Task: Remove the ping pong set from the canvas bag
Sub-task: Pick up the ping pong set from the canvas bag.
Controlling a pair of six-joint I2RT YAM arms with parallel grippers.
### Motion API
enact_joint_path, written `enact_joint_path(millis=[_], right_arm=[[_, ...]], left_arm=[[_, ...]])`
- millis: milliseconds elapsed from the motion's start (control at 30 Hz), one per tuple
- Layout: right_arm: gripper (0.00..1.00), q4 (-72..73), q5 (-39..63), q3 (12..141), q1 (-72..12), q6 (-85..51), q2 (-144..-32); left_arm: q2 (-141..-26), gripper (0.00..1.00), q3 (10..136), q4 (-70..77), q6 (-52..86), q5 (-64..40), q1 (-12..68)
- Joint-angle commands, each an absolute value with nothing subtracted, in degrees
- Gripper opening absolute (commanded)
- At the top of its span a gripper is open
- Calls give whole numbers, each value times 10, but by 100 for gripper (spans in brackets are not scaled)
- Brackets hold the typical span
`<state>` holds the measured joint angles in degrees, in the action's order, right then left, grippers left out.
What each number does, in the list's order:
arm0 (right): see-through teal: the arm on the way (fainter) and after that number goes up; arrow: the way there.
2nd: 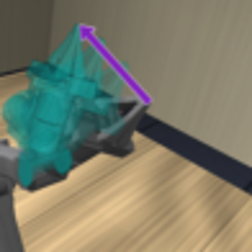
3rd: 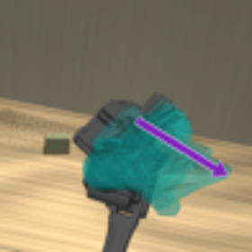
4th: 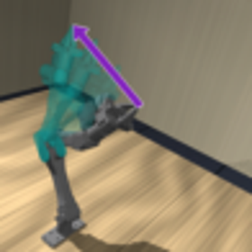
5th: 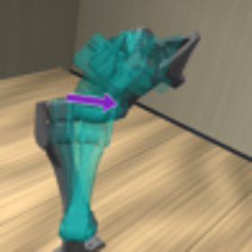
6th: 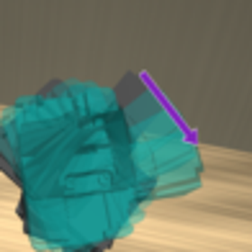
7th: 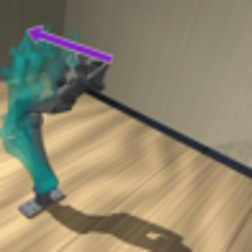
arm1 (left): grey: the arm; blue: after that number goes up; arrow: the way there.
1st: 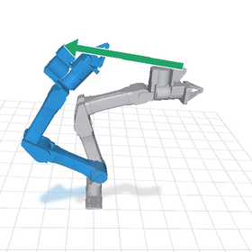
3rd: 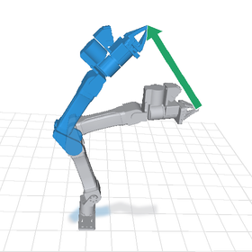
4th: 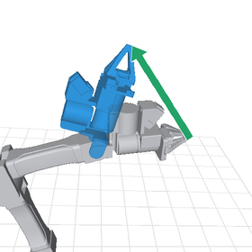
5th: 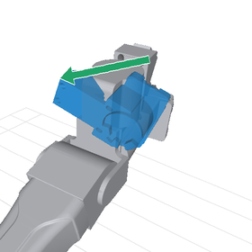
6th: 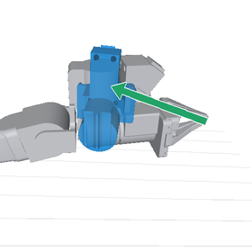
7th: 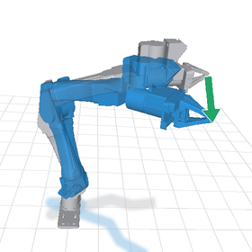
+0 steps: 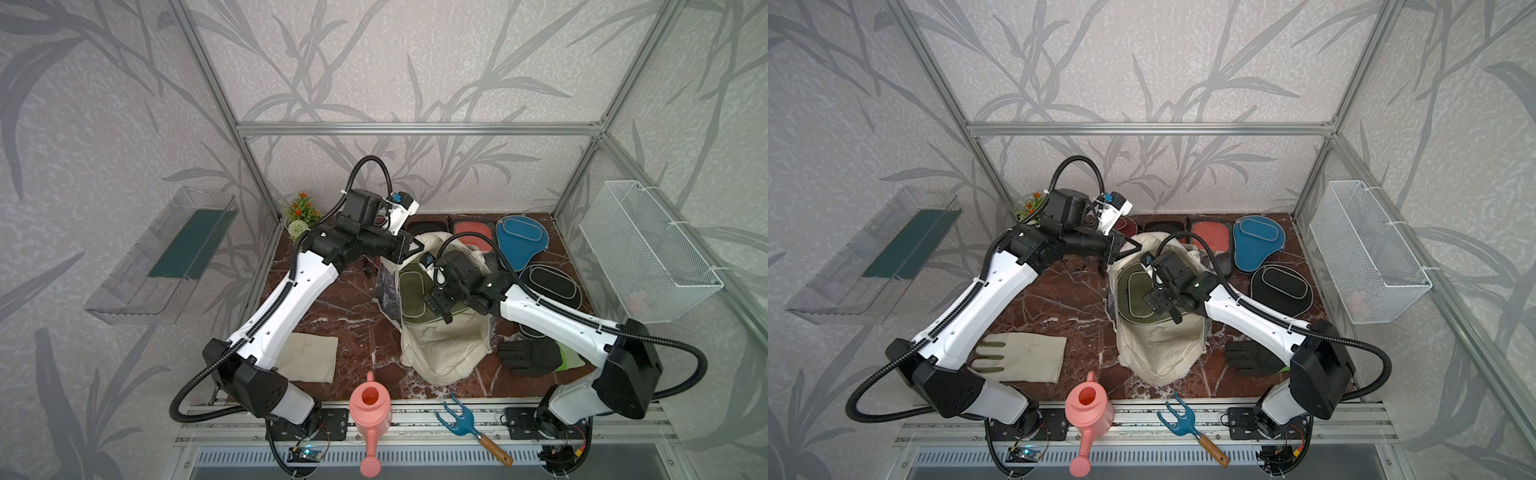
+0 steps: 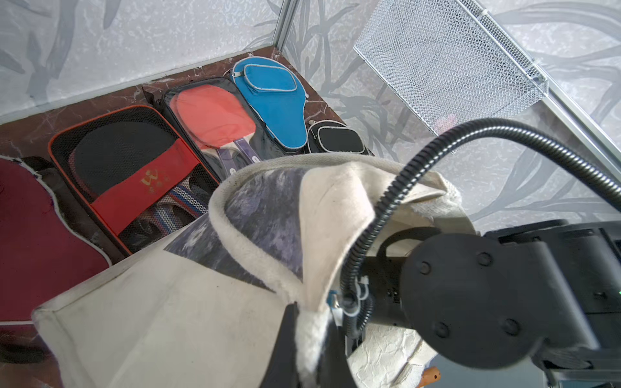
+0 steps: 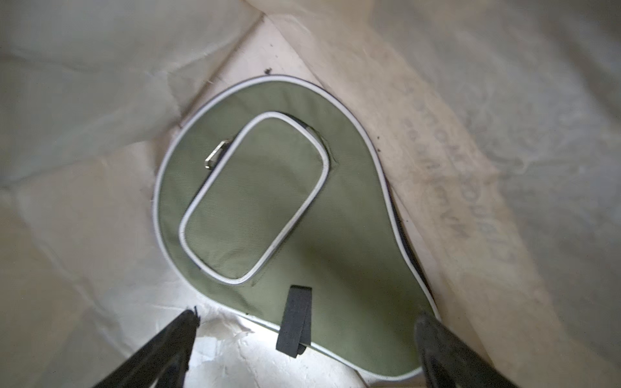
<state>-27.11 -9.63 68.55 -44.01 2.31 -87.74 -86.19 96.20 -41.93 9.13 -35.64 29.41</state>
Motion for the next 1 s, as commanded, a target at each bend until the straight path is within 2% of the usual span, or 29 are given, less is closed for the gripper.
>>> enact_joint_path(millis=[0, 200, 567, 967], right_arm=[[99, -263, -108, 705, -416, 26, -907], [100, -257, -57, 740, -381, 40, -975], [93, -288, 5, 834, -351, 64, -1114], [74, -340, 51, 887, -319, 63, -1214]], left_arm=[[-845, 0, 956, -406, 111, -396, 302], [-875, 0, 960, -418, 97, -404, 301], [-932, 0, 983, -446, 74, -447, 299], [-955, 0, 988, -459, 44, -465, 299]])
